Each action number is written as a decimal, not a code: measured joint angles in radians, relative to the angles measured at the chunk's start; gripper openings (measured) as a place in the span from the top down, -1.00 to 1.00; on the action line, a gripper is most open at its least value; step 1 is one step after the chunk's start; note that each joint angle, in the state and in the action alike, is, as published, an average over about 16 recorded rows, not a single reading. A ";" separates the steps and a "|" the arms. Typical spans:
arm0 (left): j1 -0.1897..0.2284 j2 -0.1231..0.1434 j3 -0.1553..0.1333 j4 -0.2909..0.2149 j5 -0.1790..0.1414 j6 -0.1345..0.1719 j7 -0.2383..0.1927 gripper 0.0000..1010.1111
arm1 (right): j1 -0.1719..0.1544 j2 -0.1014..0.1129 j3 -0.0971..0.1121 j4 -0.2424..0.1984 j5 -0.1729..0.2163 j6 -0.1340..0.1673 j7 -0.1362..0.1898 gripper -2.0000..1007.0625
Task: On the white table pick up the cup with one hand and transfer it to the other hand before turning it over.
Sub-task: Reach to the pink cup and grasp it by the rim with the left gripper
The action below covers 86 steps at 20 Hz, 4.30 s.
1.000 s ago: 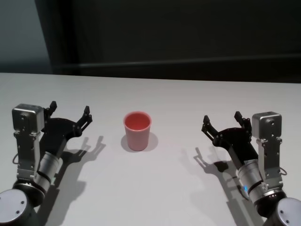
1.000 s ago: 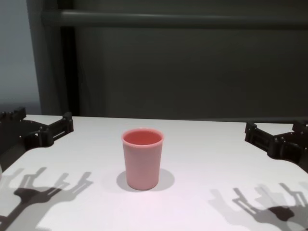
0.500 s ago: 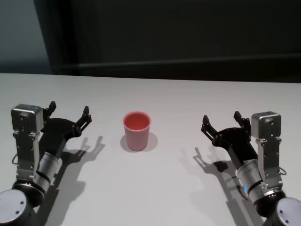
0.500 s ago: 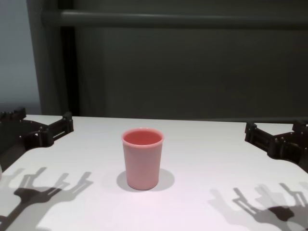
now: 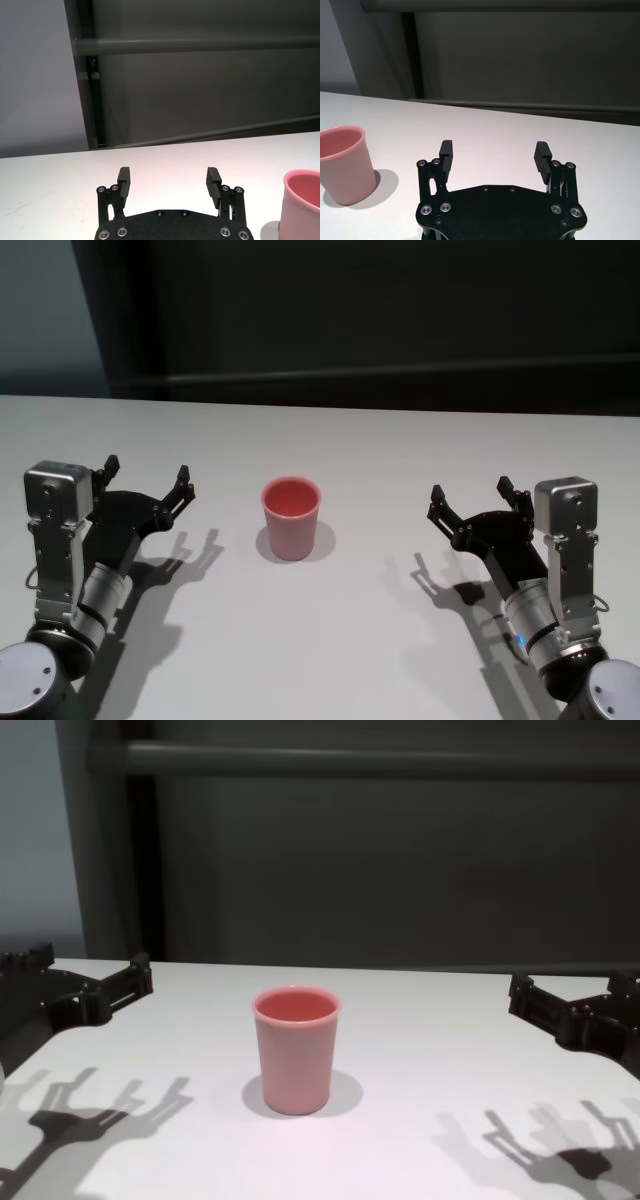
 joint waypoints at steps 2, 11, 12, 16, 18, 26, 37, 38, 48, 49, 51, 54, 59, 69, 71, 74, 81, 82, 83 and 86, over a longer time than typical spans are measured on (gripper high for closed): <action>0.000 0.000 0.000 0.000 0.000 0.000 0.000 -0.98 | 0.000 0.000 0.000 0.000 0.000 0.000 0.000 -0.99; 0.000 0.000 0.000 0.000 0.000 0.000 0.000 -0.98 | 0.000 0.000 0.000 0.000 0.000 0.000 0.000 -0.99; 0.000 0.000 0.000 0.000 0.000 0.000 0.000 -0.98 | 0.000 0.000 0.000 0.000 0.000 0.000 0.000 -0.99; 0.000 0.000 0.000 0.000 0.000 0.000 0.000 -0.98 | 0.000 0.000 0.000 0.000 0.000 0.000 0.000 -0.99; 0.000 0.000 0.000 0.000 0.000 0.000 0.000 -0.98 | 0.000 0.000 0.000 0.000 0.000 0.000 0.000 -0.99; 0.000 0.000 0.000 0.000 0.000 0.000 0.000 -0.98 | 0.000 0.000 0.000 0.000 0.000 0.000 0.000 -0.99; 0.000 0.000 0.000 0.000 0.000 0.000 0.000 -0.98 | 0.000 0.000 0.000 0.000 0.000 0.000 0.000 -0.99; 0.000 0.000 0.000 0.000 0.000 0.000 0.000 -0.98 | 0.000 0.000 0.000 0.000 0.000 0.000 0.000 -0.99; -0.002 0.003 -0.002 0.000 0.003 0.005 -0.010 -0.98 | 0.000 0.000 0.000 0.000 0.000 0.000 0.000 -0.99; -0.003 0.005 -0.002 -0.001 0.005 0.007 -0.014 -0.98 | 0.000 0.000 0.000 0.000 0.000 0.000 0.000 -0.99; -0.006 0.009 -0.003 -0.002 0.009 0.014 -0.022 -0.98 | 0.000 0.000 0.000 0.000 0.000 0.000 0.000 -0.99; -0.013 0.020 -0.005 -0.008 0.022 0.027 -0.038 -0.98 | 0.000 0.000 0.000 0.000 0.000 0.000 0.000 -0.99; -0.029 0.054 -0.005 -0.029 0.063 0.056 -0.075 -0.98 | 0.000 0.000 0.000 0.000 0.000 0.000 0.000 -0.99; -0.084 0.184 0.037 -0.108 0.202 0.119 -0.208 -0.98 | 0.000 0.000 0.000 0.000 0.000 0.000 0.000 -0.99; -0.100 0.216 0.055 -0.124 0.231 0.127 -0.244 -0.98 | 0.000 0.000 0.000 0.000 0.000 0.000 0.000 -0.99; -0.128 0.264 0.088 -0.147 0.272 0.136 -0.305 -0.98 | 0.000 0.000 0.000 0.000 0.000 0.000 0.000 -0.99; -0.217 0.362 0.193 -0.180 0.351 0.147 -0.450 -0.98 | 0.000 0.000 0.000 0.000 0.000 0.000 0.000 -0.99; -0.232 0.373 0.210 -0.183 0.361 0.148 -0.469 -0.98 | 0.000 0.000 0.000 0.000 0.000 0.000 0.000 -0.99; -0.247 0.383 0.226 -0.186 0.370 0.149 -0.488 -0.98 | 0.000 0.000 0.000 0.000 0.000 0.000 0.000 -0.99; -0.294 0.407 0.276 -0.190 0.399 0.155 -0.542 -0.98 | 0.000 0.000 0.000 0.000 0.000 0.000 0.000 -0.99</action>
